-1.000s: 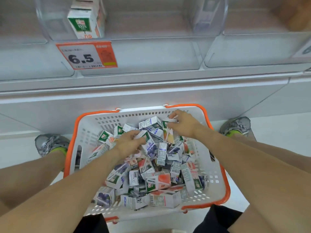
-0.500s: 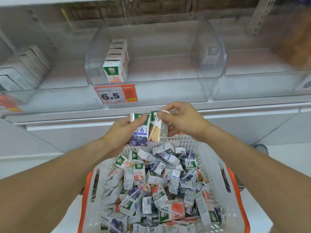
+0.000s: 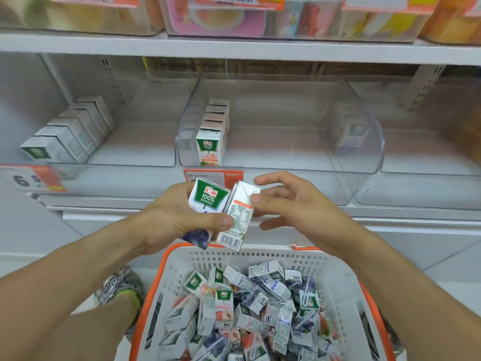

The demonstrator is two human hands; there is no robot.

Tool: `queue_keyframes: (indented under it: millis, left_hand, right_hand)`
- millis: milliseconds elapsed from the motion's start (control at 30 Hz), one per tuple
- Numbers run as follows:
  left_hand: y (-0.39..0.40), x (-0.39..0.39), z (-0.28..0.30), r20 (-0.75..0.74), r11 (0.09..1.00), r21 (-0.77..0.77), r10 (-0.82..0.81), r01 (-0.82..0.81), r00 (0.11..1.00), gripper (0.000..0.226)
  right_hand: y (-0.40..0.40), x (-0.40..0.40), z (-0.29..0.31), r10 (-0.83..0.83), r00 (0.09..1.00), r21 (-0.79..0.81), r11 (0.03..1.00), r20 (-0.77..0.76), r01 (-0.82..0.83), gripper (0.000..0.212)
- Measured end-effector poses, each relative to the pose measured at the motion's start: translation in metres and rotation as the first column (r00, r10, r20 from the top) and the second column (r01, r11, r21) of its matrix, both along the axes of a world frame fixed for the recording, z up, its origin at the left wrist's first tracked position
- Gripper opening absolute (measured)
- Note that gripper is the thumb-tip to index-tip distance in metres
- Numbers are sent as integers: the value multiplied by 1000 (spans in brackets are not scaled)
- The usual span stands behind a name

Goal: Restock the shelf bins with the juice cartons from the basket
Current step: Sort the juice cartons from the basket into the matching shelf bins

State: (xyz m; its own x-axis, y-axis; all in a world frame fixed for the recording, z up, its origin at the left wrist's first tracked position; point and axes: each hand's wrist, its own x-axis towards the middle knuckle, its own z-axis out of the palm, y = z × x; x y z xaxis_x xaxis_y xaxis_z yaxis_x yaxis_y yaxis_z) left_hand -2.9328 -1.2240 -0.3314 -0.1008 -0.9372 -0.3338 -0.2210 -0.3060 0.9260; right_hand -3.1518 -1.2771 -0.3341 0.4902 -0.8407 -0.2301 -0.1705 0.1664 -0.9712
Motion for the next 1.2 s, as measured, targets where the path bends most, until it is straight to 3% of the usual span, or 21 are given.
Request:
queue_keyframes:
  millis: [133, 200, 367, 500, 600, 700, 767, 867, 933, 1033, 1200]
  left_hand:
    - [5, 9, 8, -58, 999, -23, -46, 44, 997, 40]
    - [7, 13, 13, -71, 998, -41, -39, 36, 997, 44]
    - [9, 17, 24, -110, 968, -144, 189, -204, 976, 41]
    - [4, 24, 24, -233, 917, -165, 322, -363, 918, 34]
    - [3, 28, 24, -382, 910, -115, 329, -398, 863, 32]
    - [2, 32, 23, -386, 908, -118, 332, -403, 861, 29]
    - [1, 33, 21, -361, 915, -113, 324, -386, 874, 28]
    - [0, 35, 18, -361, 922, -97, 318, -374, 877, 28]
    - [-1, 37, 16, -366, 923, -99, 313, -371, 877, 27]
    - [-3, 39, 13, -365, 925, -102, 308, -366, 879, 28]
    - [-7, 41, 12, -376, 927, -115, 291, -356, 880, 30]
  right_hand:
    - [-4, 5, 12, 169, 973, 18, 985, 158, -174, 46]
    - [-6, 12, 17, 184, 964, -39, 983, 194, -180, 41]
    - [-20, 24, 34, 33, 963, -195, 980, 266, 21, 37]
    - [-43, 39, 51, -245, 923, -322, 884, 298, 339, 39]
    - [-68, 60, 52, -311, 947, -526, 793, 82, 306, 32]
    - [-89, 84, 45, -371, 911, -711, 689, -182, 138, 19]
    - [-99, 98, 39, -386, 892, -767, 637, -233, 75, 15]
    - [-110, 111, 30, -325, 858, -735, 673, -397, -85, 15]
    - [-113, 114, 25, -232, 834, -641, 747, -501, -178, 17]
    - [-115, 112, 27, -98, 876, -475, 865, -472, -159, 23]
    - [-115, 112, 34, 47, 796, -389, 854, -604, -345, 36]
